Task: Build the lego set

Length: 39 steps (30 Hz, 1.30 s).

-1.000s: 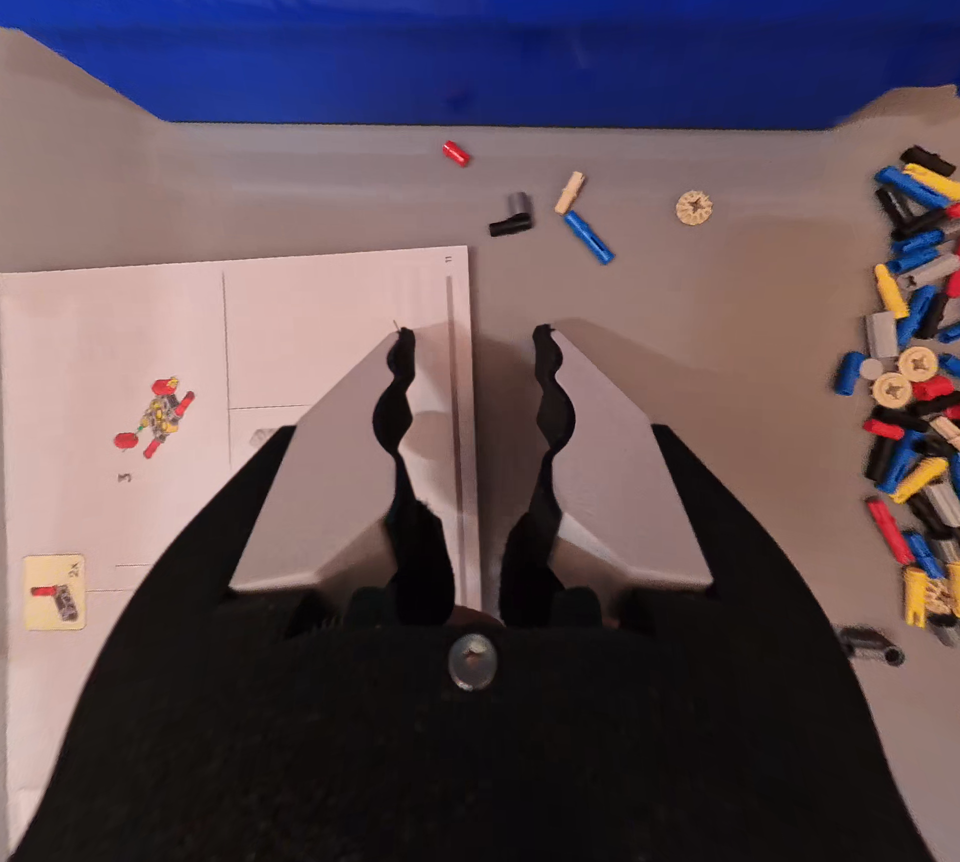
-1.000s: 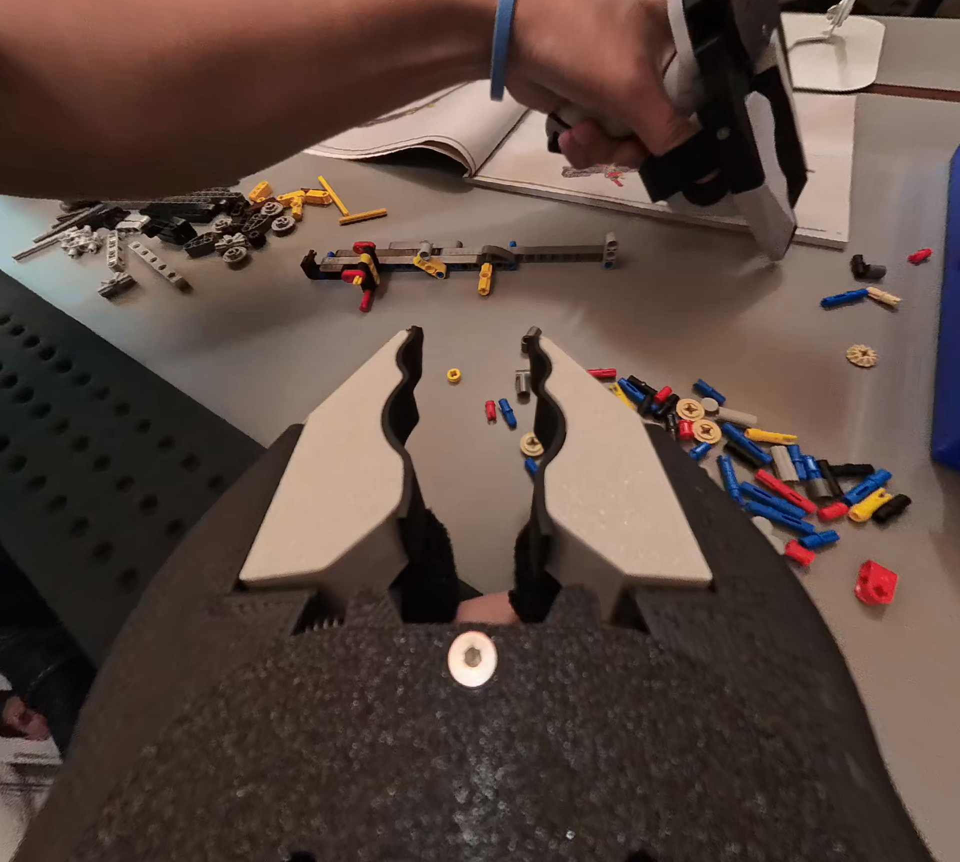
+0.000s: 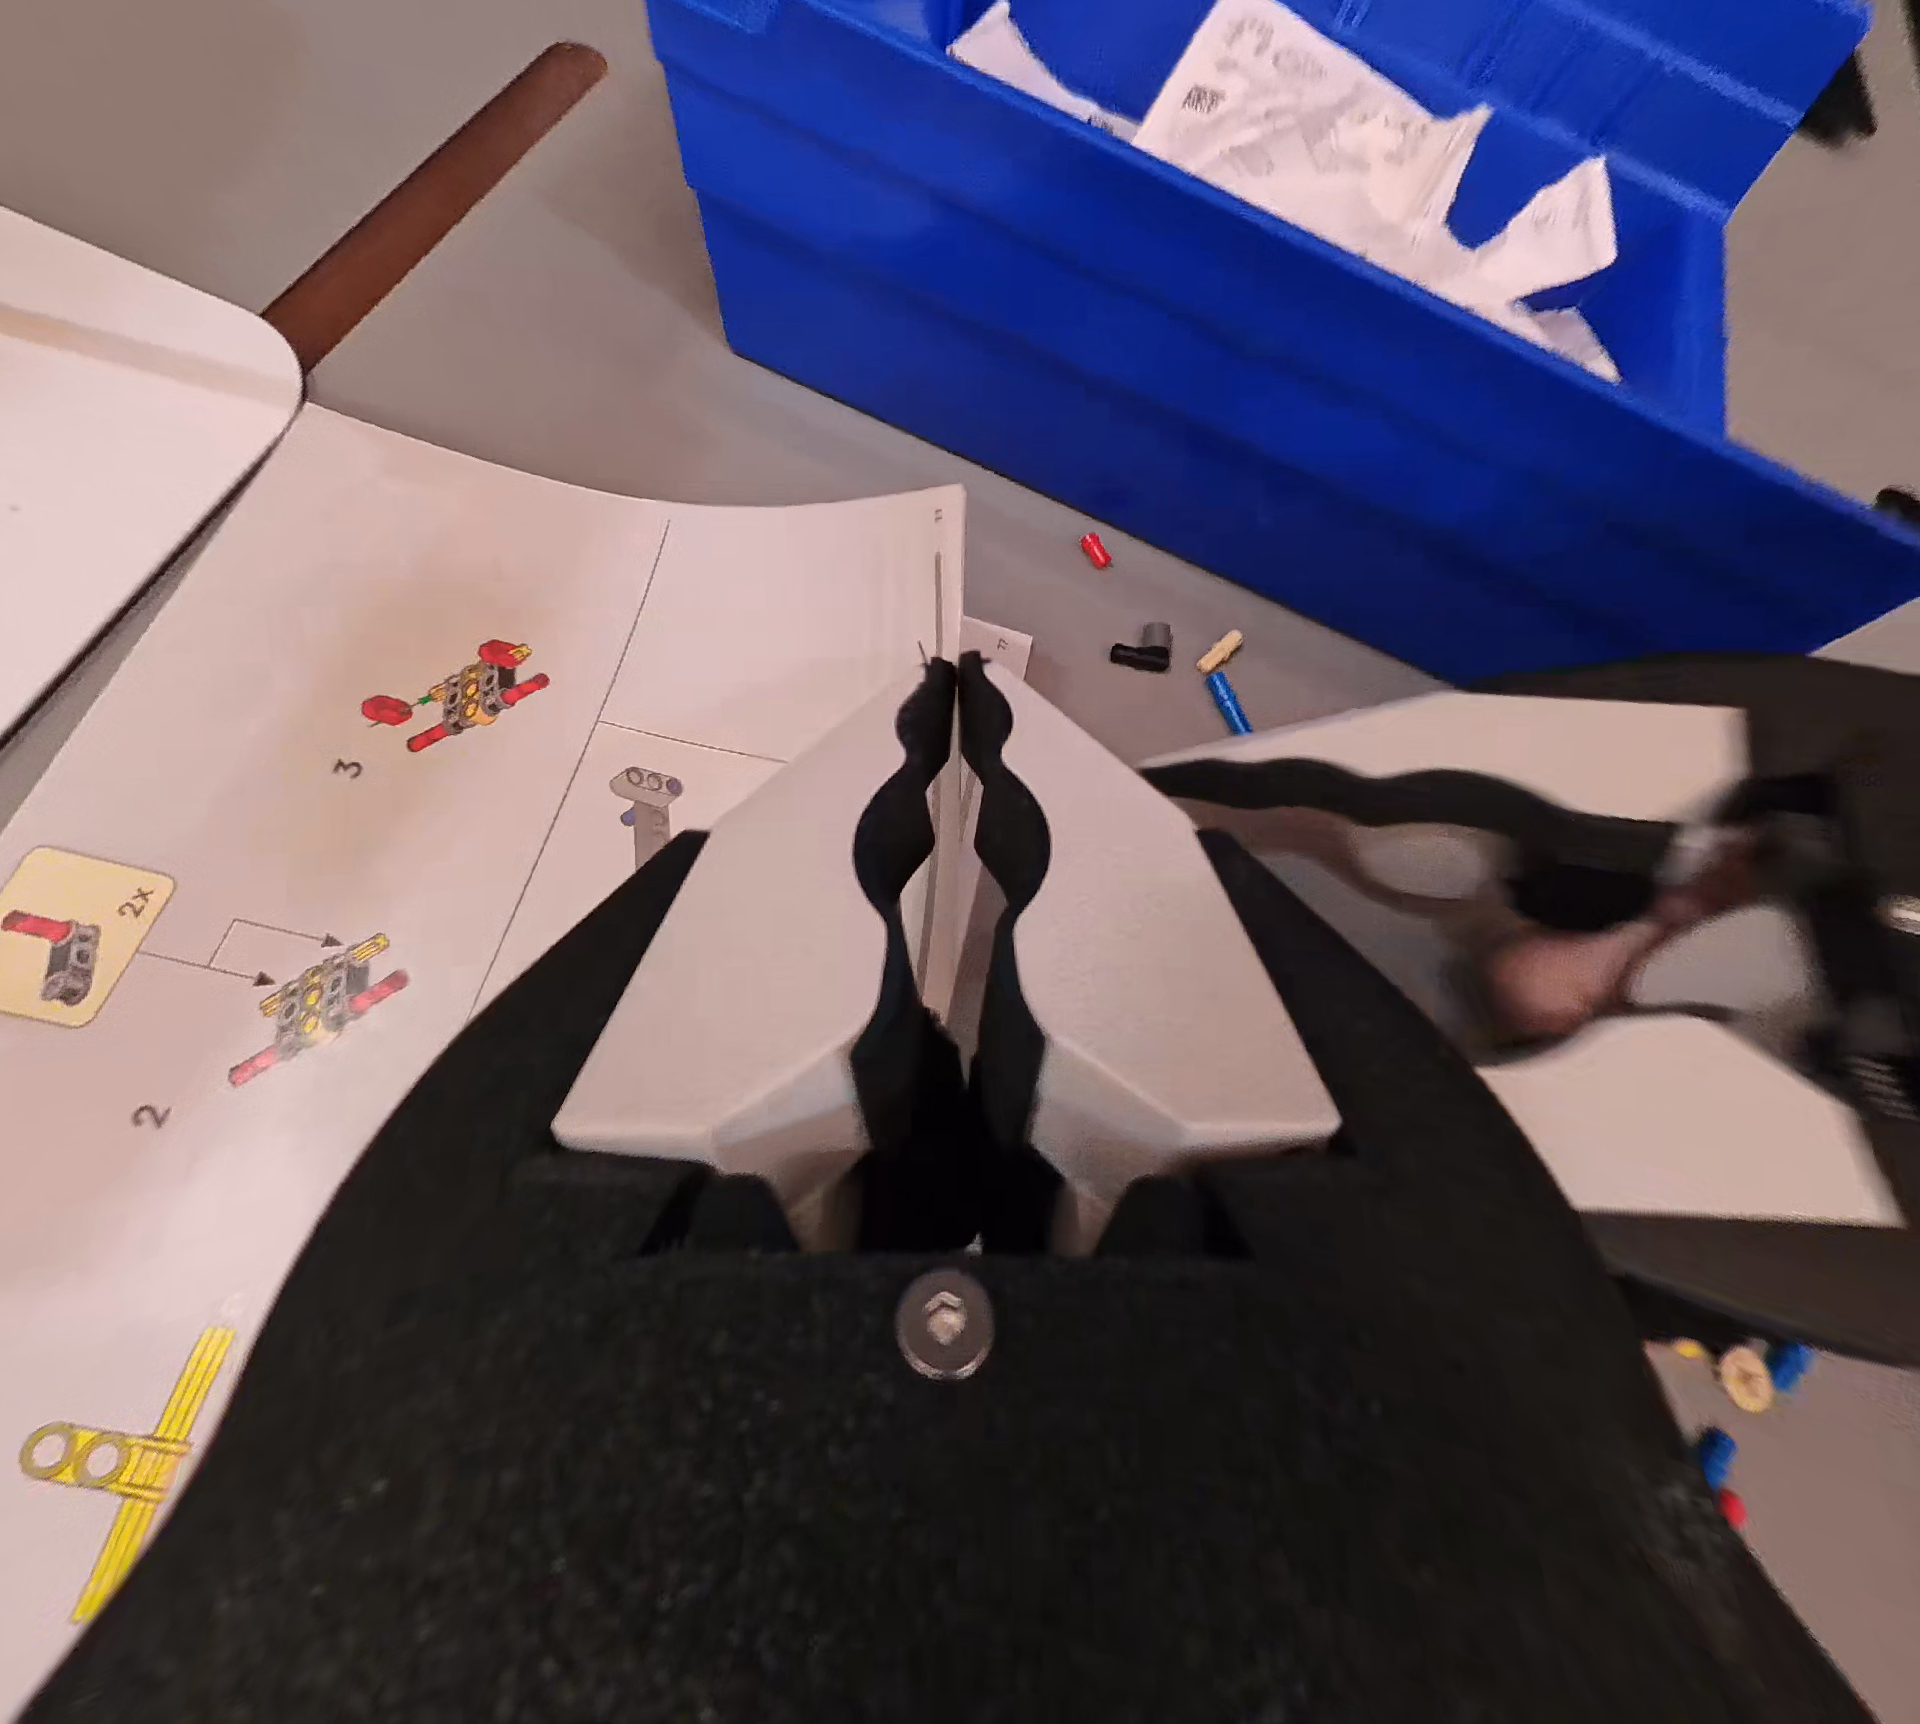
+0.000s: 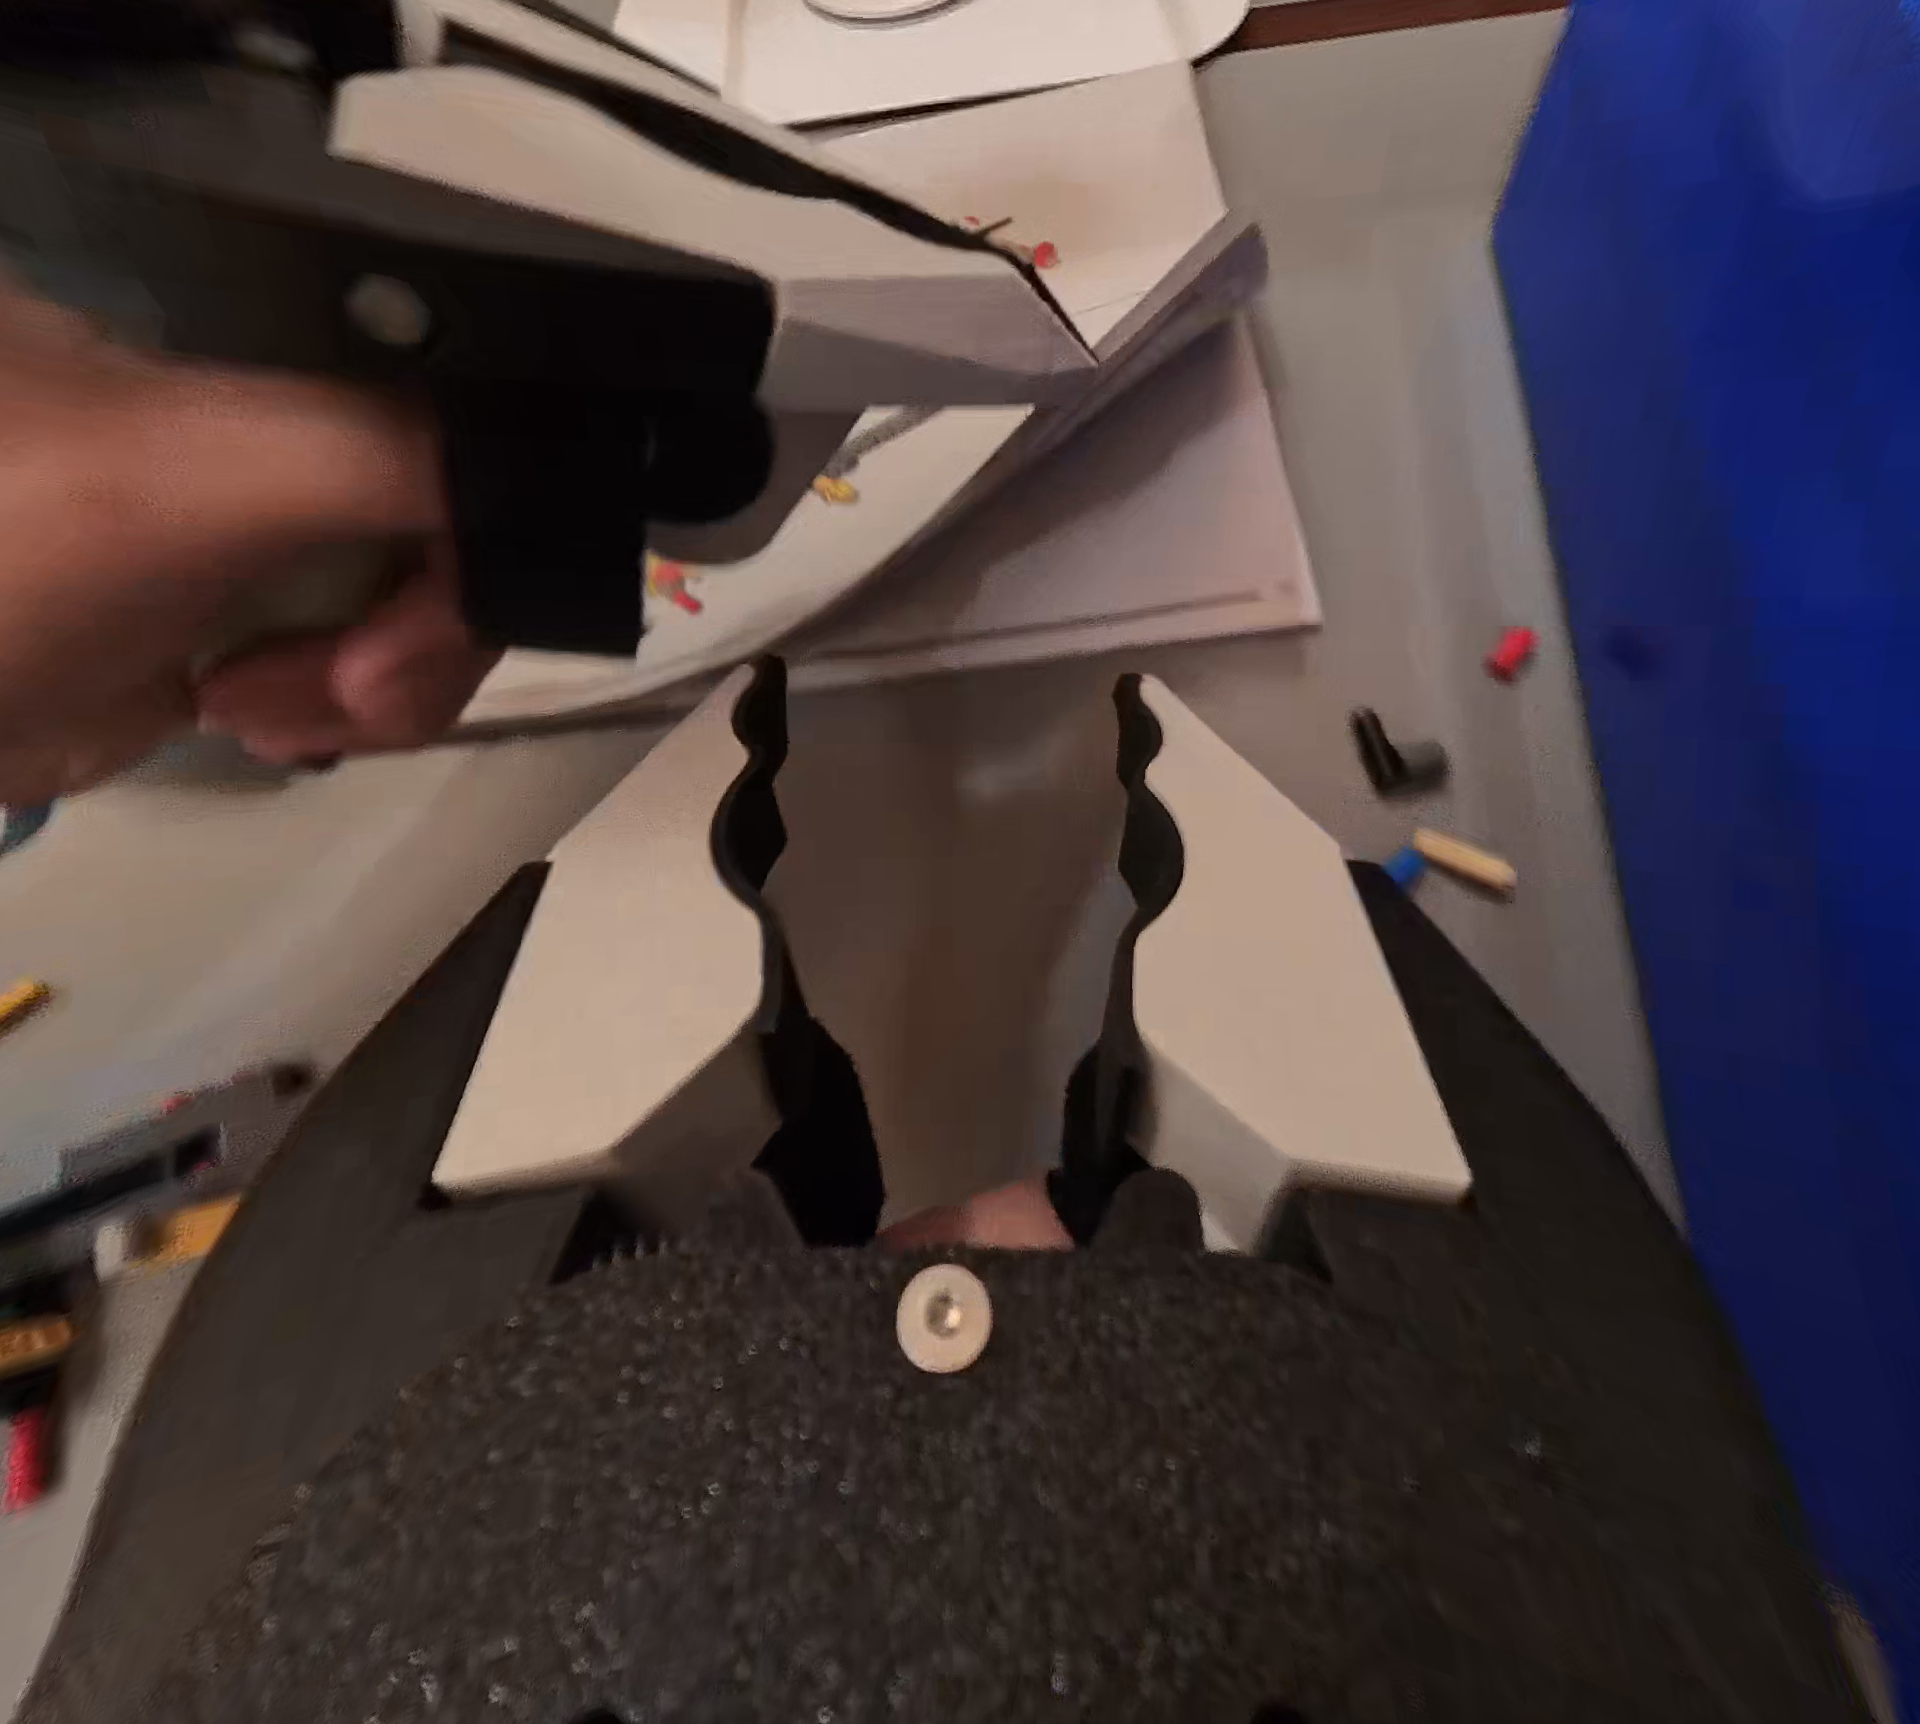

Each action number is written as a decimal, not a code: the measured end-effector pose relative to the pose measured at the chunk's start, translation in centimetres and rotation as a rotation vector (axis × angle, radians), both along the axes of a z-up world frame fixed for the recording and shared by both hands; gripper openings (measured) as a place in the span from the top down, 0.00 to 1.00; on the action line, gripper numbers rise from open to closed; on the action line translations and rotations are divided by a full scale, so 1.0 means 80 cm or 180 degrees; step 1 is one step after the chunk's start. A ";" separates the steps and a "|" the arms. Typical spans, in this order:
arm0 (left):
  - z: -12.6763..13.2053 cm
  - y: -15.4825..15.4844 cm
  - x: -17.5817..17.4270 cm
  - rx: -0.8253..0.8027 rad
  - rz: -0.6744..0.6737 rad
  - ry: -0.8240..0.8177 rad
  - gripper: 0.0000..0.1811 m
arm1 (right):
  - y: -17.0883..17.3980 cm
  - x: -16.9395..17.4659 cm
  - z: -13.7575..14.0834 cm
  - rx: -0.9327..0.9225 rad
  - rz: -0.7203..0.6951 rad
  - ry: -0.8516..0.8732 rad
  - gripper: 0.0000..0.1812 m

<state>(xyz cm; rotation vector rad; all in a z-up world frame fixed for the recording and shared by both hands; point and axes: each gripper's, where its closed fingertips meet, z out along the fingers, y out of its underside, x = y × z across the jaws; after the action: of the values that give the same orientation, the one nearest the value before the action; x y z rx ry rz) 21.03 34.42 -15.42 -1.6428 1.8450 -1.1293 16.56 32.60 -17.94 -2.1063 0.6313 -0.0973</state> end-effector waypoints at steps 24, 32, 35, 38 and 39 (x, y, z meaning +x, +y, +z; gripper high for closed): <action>0.041 0.138 -0.152 -0.2331 0.0990 0.0087 0.97 | 0.100 -0.092 0.051 -0.0910 0.1733 -0.4349 0.97; 0.043 0.132 -0.158 -0.2534 0.0676 -0.0284 1.00 | 0.069 -0.168 0.092 0.0139 0.2455 -0.0693 0.40; 0.051 0.125 -0.152 -0.2596 0.0571 -0.0392 1.00 | 0.104 -0.152 0.106 0.0496 0.2537 0.0538 0.33; 0.056 0.124 -0.149 -0.2609 0.0519 -0.0474 1.00 | 0.132 -0.119 0.084 0.0453 0.2346 0.1109 0.37; 0.055 0.126 -0.148 -0.2603 0.0541 -0.0467 0.99 | 0.136 -0.110 0.076 0.0419 0.2288 0.1071 0.38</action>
<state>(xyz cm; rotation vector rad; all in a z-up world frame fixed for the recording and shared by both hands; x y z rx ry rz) 9.18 44.49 -11.05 -1.9883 1.1656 -2.0195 7.77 43.45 -11.86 -2.1124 0.0337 0.6899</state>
